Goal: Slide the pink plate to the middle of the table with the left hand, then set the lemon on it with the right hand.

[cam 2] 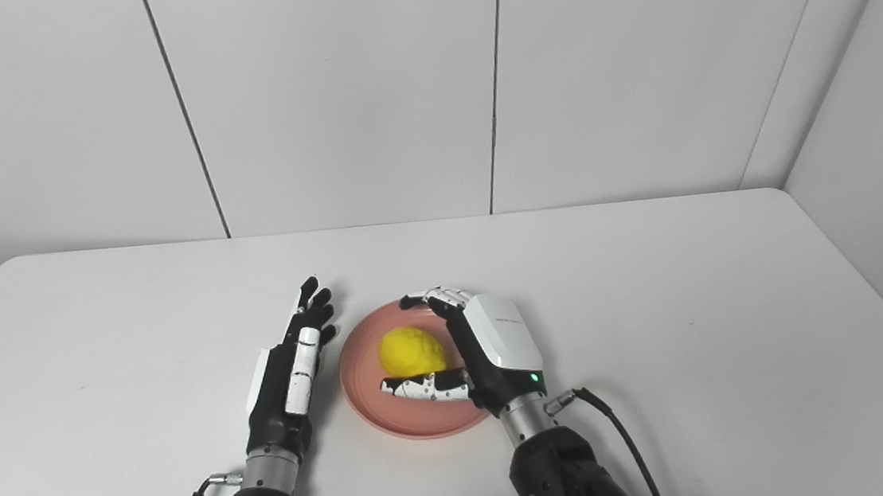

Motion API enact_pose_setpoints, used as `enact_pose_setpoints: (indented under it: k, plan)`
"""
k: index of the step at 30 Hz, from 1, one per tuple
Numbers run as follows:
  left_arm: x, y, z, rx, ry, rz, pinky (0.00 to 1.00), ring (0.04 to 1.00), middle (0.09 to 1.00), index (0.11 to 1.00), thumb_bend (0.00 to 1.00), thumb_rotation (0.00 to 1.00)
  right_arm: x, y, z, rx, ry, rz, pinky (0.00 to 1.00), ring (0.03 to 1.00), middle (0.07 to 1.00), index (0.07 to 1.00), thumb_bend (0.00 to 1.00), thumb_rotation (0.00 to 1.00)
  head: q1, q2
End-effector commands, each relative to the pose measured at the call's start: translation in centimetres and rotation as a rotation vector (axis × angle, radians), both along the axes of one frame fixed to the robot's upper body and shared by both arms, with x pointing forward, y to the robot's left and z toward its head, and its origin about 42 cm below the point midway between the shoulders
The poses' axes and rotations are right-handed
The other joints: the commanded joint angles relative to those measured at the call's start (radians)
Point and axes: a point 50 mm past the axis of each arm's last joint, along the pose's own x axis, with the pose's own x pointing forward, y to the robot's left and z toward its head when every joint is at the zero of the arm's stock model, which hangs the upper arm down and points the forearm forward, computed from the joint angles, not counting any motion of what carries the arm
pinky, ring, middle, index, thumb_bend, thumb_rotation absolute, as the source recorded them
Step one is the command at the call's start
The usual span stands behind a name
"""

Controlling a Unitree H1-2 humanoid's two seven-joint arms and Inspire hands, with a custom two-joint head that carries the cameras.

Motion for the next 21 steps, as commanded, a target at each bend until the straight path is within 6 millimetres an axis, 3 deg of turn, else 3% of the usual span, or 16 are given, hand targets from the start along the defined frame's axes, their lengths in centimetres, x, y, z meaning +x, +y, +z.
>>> enact_pose_setpoints:
  k: [1,9,12,14,16,21]
  plan:
    - [-1.1,0.2,-2.2,0.003,0.063,0.009,0.93,0.956,0.964,0.959,0.61,1.00,0.1,0.3,2.1,0.024,-0.091,0.057,0.91,0.895,0.871,0.820,0.67,0.57,0.000,0.001]
    - [-1.0,0.6,-2.3,0.045,0.055,-0.008,0.96,0.971,0.971,0.972,0.63,1.00,-1.0,0.1,2.4,0.129,-0.101,0.103,1.00,0.957,0.940,0.890,0.69,0.71,-0.004,0.000]
    - [-1.0,0.7,-2.3,0.018,0.055,0.001,0.94,0.958,0.965,0.964,0.62,1.00,-1.2,-0.3,2.3,0.214,-0.110,0.103,1.00,0.964,0.956,0.923,0.71,0.77,-0.005,0.000]
    - [-1.0,0.7,-2.4,0.000,0.058,0.013,0.92,0.943,0.957,0.954,0.62,1.00,-1.2,-0.7,2.1,0.268,-0.120,0.090,0.92,0.970,0.981,0.970,0.73,0.85,-0.009,-0.003]
    - [-1.0,0.7,-2.4,0.008,0.060,0.009,0.92,0.943,0.958,0.955,0.63,1.00,-1.3,-1.2,2.1,0.330,-0.124,0.056,0.92,0.971,0.987,0.979,0.73,0.88,-0.011,-0.004]
    - [-1.0,1.0,-2.4,-0.008,0.051,-0.019,0.96,0.968,0.982,0.982,0.64,1.00,-1.2,-2.6,1.8,0.445,-0.076,-0.019,0.96,0.994,1.000,0.999,0.70,0.98,-0.013,-0.001]
